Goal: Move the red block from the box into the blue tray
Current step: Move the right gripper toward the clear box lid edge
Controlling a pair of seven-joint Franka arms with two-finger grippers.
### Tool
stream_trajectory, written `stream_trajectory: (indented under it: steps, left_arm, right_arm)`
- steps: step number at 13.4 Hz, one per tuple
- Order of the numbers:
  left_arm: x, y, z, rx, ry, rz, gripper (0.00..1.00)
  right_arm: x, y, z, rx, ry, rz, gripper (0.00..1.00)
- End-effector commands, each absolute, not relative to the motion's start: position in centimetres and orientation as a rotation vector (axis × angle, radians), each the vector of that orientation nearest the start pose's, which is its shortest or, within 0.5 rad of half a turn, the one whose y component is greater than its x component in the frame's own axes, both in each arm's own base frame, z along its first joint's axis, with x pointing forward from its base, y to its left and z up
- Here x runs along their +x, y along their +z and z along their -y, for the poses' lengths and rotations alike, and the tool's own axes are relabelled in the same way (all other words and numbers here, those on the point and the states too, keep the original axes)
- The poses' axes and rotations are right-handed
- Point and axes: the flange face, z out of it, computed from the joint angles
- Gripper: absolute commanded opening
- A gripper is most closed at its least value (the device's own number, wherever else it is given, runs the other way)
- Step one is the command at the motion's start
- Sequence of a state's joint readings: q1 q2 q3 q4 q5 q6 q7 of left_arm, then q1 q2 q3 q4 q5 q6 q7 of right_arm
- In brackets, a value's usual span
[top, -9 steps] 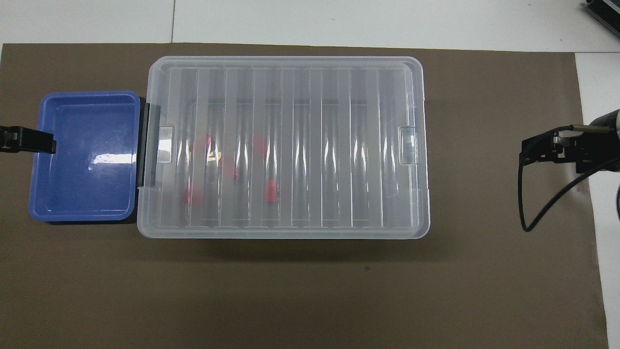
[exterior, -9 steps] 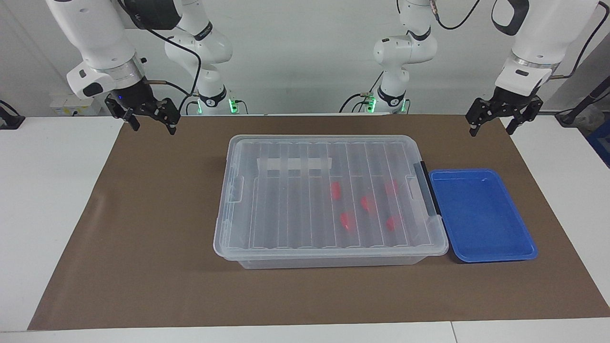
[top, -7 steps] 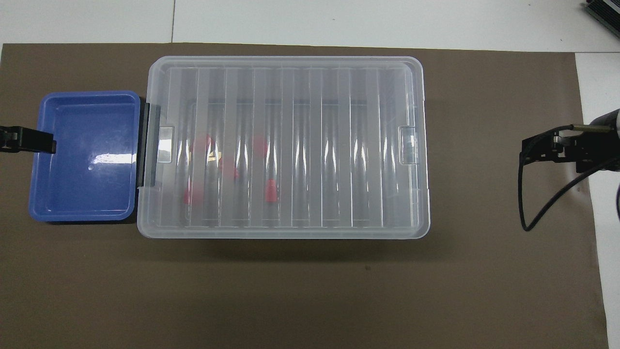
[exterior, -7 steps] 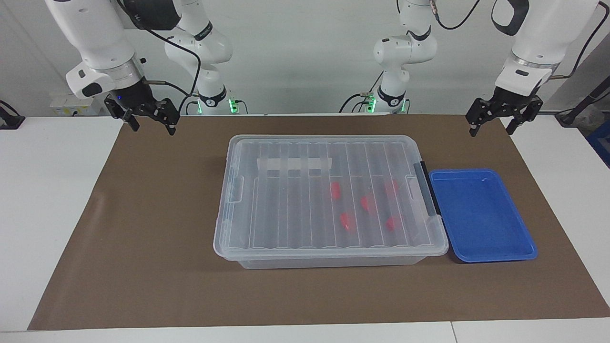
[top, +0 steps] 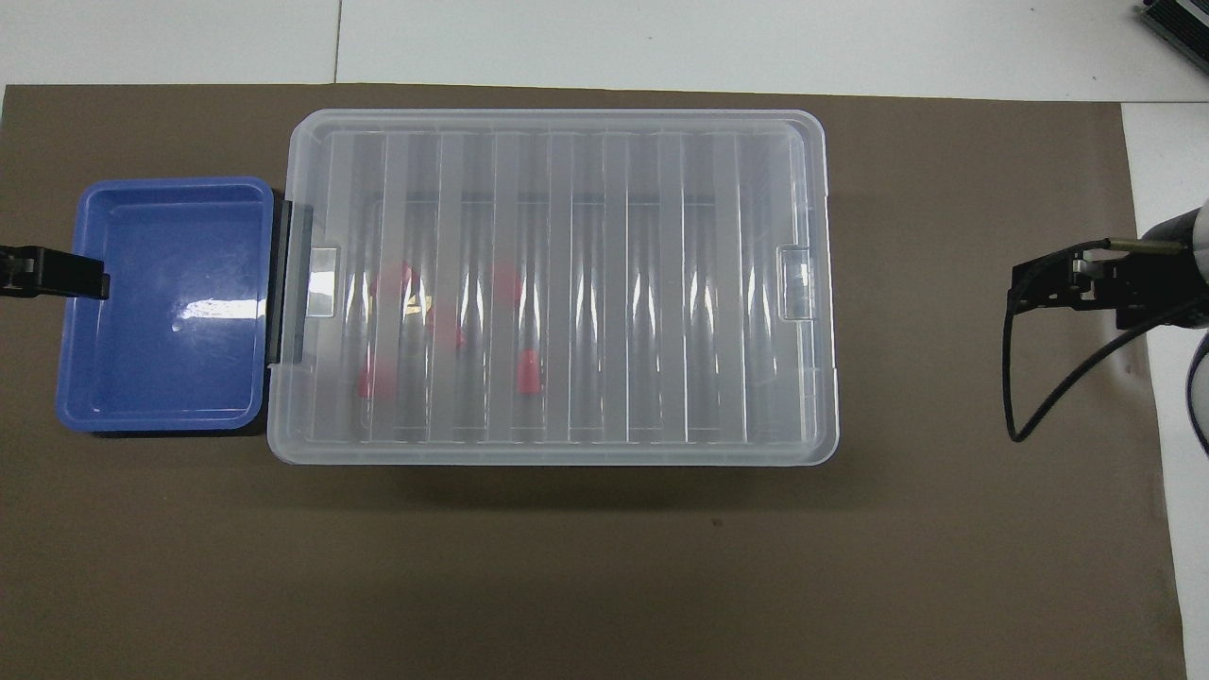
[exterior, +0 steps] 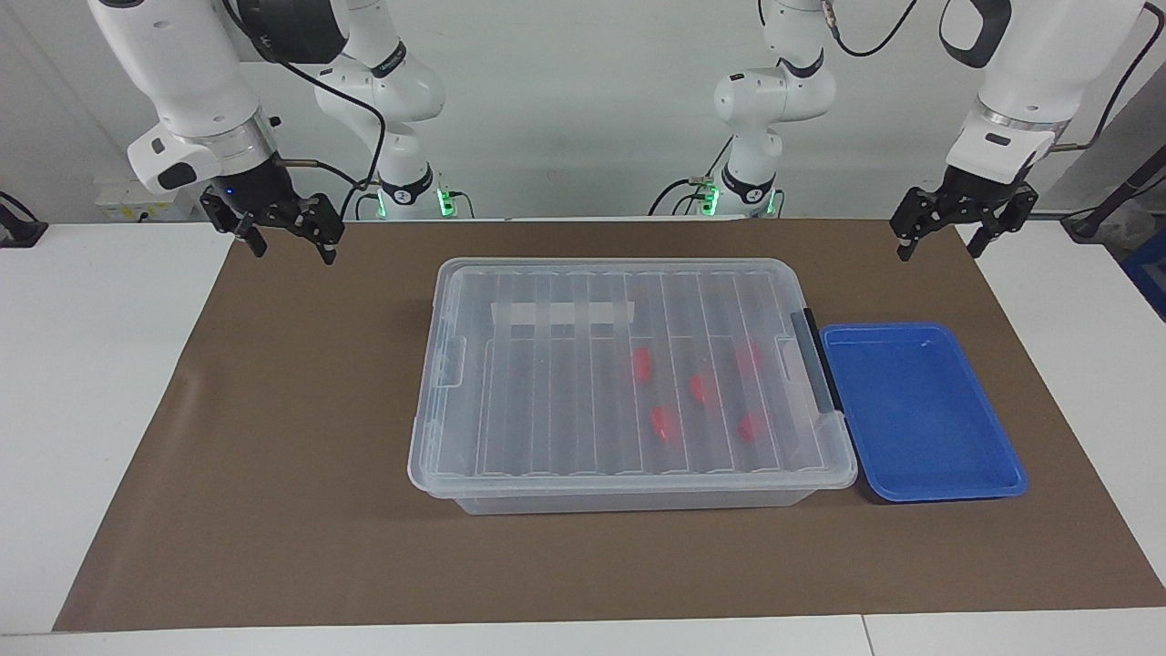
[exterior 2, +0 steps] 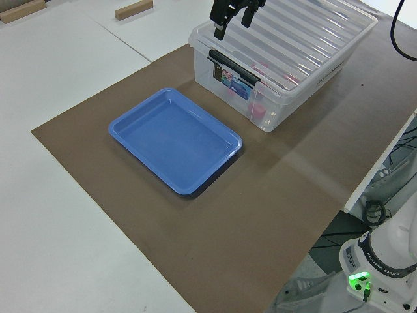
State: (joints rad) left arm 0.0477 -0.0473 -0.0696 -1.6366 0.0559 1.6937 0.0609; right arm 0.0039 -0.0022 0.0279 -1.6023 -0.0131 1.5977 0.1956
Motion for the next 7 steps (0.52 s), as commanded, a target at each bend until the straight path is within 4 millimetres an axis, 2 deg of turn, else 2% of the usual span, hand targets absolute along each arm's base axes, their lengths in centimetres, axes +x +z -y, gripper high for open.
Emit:
stream_trajectory:
  steps: [1, 4, 5, 7]
  left_arm:
    - [54.3, 63.2, 0.5, -3.085, -0.154, -0.125, 1.00]
    - [54.3, 63.2, 0.5, -3.086, -0.154, -0.125, 1.00]
    - [54.3, 63.2, 0.5, -3.086, -0.154, -0.125, 1.00]
    - [54.3, 63.2, 0.5, -3.086, -0.154, -0.125, 1.00]
  right_arm:
    - [55.8, 59.6, -3.6, -3.135, -0.026, -0.288, 1.00]
    - [57.2, 57.2, -6.3, -3.120, -0.108, -0.290, 1.00]
    - [57.9, 55.9, -7.4, -3.113, -0.106, -0.335, 1.00]
    - [58.8, 54.6, -9.2, -3.097, -0.143, -0.369, 1.00]
